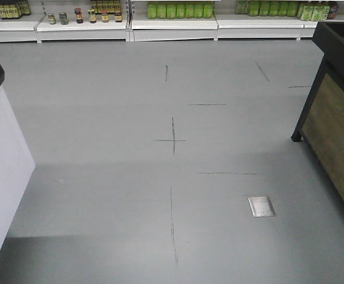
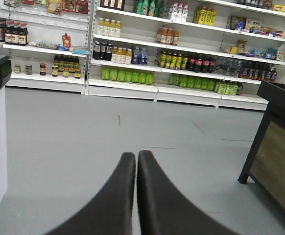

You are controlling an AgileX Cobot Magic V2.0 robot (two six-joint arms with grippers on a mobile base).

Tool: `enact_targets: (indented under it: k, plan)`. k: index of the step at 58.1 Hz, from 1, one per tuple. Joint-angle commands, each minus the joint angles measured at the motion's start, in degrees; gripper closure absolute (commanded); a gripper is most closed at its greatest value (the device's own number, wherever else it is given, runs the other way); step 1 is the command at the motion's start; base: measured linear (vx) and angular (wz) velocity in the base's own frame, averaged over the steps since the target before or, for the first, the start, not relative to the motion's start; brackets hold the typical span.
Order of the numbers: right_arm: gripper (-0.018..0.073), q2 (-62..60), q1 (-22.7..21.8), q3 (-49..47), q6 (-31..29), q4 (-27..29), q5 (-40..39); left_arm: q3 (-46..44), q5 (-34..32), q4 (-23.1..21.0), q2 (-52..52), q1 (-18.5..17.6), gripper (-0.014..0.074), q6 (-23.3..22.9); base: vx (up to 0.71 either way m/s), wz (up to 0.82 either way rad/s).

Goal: Pick three apples into basket with both arms
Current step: 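Drive the base forward toward the black fruit table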

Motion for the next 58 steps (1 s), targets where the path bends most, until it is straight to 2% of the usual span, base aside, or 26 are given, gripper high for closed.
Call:
enact_targets:
  k: [1, 58]
  plan:
    - [0.0564, -0.6, -0.3, 0.7, -0.4, -0.5, -4.1, -1.4, -3.9, -0.1, -0.7, -0.4, 0.0603, -0.4, 0.21, -0.06]
    - [0.0564, -0.6, -0.3, 0.7, -0.4, -0.5, -4.1, -1.4, -3.9, -0.1, -0.7, -0.4, 0.0603, -0.4, 0.19, -0.13]
